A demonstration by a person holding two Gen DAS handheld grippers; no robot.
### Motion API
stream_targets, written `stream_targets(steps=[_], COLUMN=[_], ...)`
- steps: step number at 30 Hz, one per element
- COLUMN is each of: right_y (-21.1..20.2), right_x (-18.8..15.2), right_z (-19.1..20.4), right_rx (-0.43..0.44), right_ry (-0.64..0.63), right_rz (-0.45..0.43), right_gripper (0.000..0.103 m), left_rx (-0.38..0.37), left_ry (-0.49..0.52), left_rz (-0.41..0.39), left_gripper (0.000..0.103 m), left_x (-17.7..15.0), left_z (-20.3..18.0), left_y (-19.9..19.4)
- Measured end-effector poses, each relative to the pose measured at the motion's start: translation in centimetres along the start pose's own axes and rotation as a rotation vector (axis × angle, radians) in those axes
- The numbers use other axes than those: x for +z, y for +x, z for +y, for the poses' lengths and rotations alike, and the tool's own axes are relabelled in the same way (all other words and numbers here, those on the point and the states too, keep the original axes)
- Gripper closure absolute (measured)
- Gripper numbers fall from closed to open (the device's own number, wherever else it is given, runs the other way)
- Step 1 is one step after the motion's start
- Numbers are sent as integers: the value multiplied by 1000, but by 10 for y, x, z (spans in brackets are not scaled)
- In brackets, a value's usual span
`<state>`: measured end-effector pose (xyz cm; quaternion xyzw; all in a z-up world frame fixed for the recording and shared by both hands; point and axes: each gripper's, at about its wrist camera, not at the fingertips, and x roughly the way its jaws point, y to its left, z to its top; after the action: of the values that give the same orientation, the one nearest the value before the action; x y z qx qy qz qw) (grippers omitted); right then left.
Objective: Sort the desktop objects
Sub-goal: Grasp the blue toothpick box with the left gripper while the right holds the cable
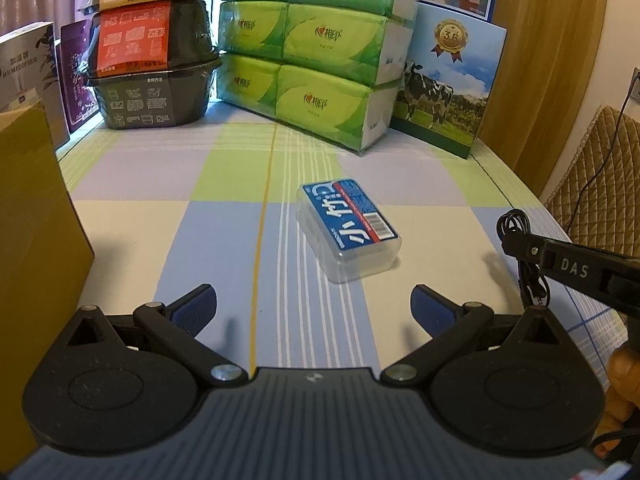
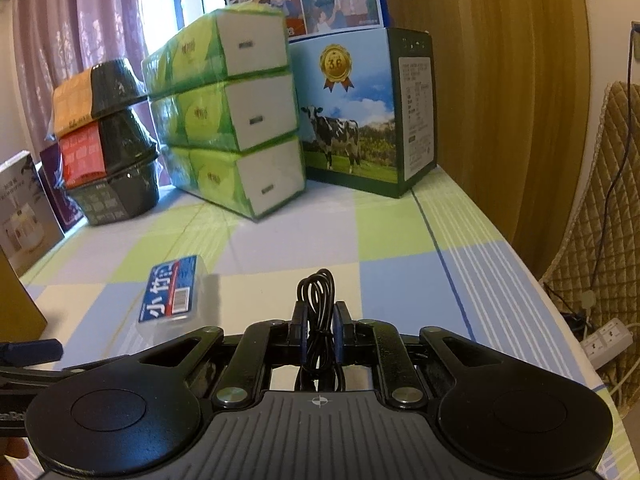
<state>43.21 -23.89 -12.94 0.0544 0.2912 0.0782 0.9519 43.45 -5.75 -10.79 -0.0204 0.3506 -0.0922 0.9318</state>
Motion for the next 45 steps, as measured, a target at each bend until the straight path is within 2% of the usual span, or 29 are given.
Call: stream_targets(steps=[9,15,26,31,33,35,45], right_y=[7,11,20,21,21,19,-7], right_x=[3,1,-3,-7,-7,-7,-12], right_z=[-6,-11,-19,-18,-18,-16,12], right_rx=[14,14,-3,-3,-3,-6,50], right_ry=[16,21,31,22,20,17,-10], right_rz=[2,9,17,26,27,23,48], right_gripper=[94,94,94,94,94,94,94], left_rx=[-18,-28,26,49,48,44,-15], left_ry=[11,57,72,66,85,96,192], left_rz=[-20,-28,-3,-10,-16,-19,46], left_gripper=[2,2,2,14,36,48,50], left_x=[11,18,17,20,19,18,-22], left_z=[-7,-23,-30,-26,-26,-25,-36], left_y=[16,33,74,79,76,70,12])
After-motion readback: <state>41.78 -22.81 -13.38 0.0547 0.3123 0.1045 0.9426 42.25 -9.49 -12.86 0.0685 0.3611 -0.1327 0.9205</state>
